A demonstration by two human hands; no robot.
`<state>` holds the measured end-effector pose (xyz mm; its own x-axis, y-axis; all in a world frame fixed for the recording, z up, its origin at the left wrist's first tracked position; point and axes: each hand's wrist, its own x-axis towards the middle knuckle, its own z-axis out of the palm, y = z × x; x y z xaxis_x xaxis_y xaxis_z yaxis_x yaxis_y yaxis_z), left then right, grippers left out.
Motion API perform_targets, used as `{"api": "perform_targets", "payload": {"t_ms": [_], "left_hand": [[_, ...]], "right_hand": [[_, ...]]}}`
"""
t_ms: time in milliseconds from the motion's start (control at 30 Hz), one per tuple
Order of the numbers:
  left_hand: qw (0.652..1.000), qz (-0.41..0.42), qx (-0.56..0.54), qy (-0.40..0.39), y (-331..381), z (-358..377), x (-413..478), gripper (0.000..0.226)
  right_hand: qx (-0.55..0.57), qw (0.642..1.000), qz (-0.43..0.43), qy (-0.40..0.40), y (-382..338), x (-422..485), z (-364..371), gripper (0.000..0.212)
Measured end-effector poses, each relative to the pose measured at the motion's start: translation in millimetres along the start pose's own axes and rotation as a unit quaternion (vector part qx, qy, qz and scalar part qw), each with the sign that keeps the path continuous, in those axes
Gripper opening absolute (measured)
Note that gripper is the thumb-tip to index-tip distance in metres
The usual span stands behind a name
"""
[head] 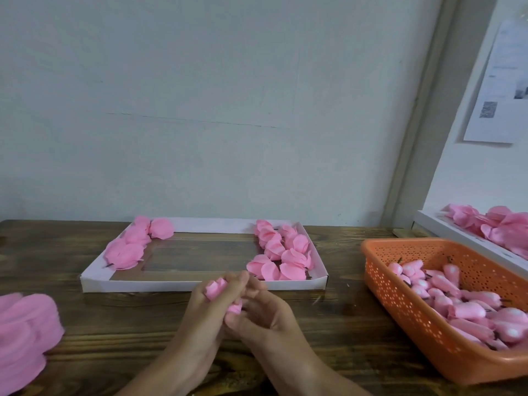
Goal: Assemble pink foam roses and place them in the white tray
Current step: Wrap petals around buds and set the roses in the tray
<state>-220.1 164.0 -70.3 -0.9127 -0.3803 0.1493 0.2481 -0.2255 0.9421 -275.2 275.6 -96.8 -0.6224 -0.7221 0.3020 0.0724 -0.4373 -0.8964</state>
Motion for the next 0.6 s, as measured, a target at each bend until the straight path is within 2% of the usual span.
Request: {"api": "perform_targets", "payload": {"t_ms": [167, 200, 267, 300, 367, 467, 533, 600], "left_hand": [[1.0, 0.0, -0.012, -0.011, -1.6, -2.6, 1.5, 0.051], [1.0, 0.009, 0.006, -0.012, -1.7, -3.1, 1.6, 0.051], [0.998, 0.044, 0.05, -0.002, -4.2, -4.9, 3.8, 0.042], [0.994, 0.071, 0.079, 0.019, -6.1, -6.8, 6.6, 0.034], [0.977, 0.129, 0.159, 0.064, -9.8, -13.3, 12.8, 0.038], [0.956, 0.159, 0.234, 0.074, -10.7, -20.0, 17.3, 0.043], [0.949, 0.155, 0.261, 0.081, -12.5, -23.6, 20.2, 0.036], [0.944, 0.167, 0.277, 0.067, -13.7, -24.4, 21.0, 0.017]], "right_hand": [[0.048, 0.997, 0.061, -0.01, -0.6, 2.1, 2.6, 0.028], [0.016, 0.998, 0.061, -0.006, -0.3, 1.0, 3.9, 0.026], [-0.156, 0.987, 0.014, 0.022, 1.7, -3.3, 1.4, 0.028], [-0.277, 0.959, -0.029, 0.046, 2.7, -5.6, -2.7, 0.032], [-0.456, 0.877, -0.124, 0.09, 1.5, -7.4, -13.0, 0.039], [-0.539, 0.803, -0.238, 0.093, -9.7, -3.8, -21.8, 0.046], [-0.576, 0.774, -0.259, 0.044, -17.1, -2.7, -21.8, 0.049], [-0.61, 0.753, -0.249, -0.004, -19.2, -3.9, -20.8, 0.05]]}}
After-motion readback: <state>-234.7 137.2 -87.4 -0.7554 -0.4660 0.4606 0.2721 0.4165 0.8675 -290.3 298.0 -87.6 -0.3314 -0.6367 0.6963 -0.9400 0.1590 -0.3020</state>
